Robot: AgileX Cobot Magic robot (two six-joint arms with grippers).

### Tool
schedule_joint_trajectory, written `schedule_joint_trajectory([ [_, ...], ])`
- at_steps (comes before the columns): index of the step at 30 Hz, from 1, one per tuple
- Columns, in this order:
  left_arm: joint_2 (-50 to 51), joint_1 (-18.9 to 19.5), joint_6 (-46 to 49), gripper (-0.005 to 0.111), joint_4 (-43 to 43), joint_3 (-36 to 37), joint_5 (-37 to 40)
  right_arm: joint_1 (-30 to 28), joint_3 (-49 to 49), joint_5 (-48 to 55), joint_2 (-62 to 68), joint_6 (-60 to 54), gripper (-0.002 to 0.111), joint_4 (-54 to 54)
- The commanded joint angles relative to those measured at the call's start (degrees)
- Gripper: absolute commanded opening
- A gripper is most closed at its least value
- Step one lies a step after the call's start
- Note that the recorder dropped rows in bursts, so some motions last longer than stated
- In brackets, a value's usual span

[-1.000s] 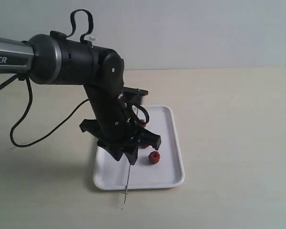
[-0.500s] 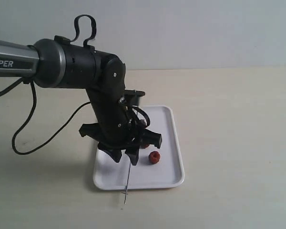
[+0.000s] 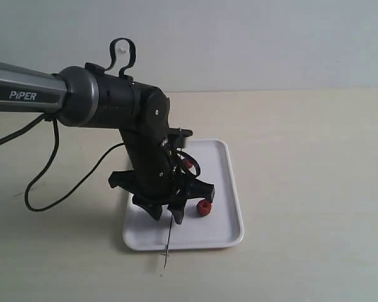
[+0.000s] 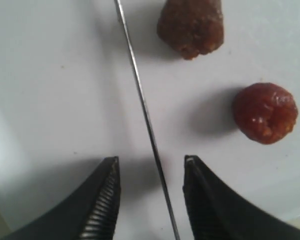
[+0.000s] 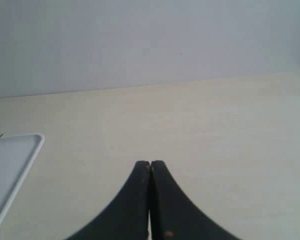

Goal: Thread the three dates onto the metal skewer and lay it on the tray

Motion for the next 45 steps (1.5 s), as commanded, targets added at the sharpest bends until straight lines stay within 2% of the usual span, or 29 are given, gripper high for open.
schedule_joint_trajectory([
  [1,-0.2,-0.3,-1.6,0.042,-0.2,-0.3,-0.5,-0.4,0.2,-0.3,-0.4,-0.3,0.000,-0.3],
  [23,2.1,-0.3,-1.6,0.041,-0.1,-0.3,-0.4,-0.4,0.2,-0.3,-0.4,-0.3,0.000,-0.3],
  [27,2.1,-0.3,-1.5,0.033,-0.1,-0.3,0.5,-0.4,0.2,-0.3,-0.4,-0.3,0.000,-0.3],
  [35,2.1,-0.3,-1.3,0.000,-0.1,-0.3,1.0,-0.4,0.2,-0.3,-0.4,-0.3,0.000,-0.3],
  [40,2.1,0.0,-1.7,0.000,-0.5,-0.3,0.7,-0.4,0.2,-0.3,-0.4,-0.3,0.000,-0.3],
  [45,-1.1,4.1,-1.4,0.000,-0.2,-0.3,0.7,-0.4,0.2,-0.3,-0.4,-0.3,0.000,-0.3],
])
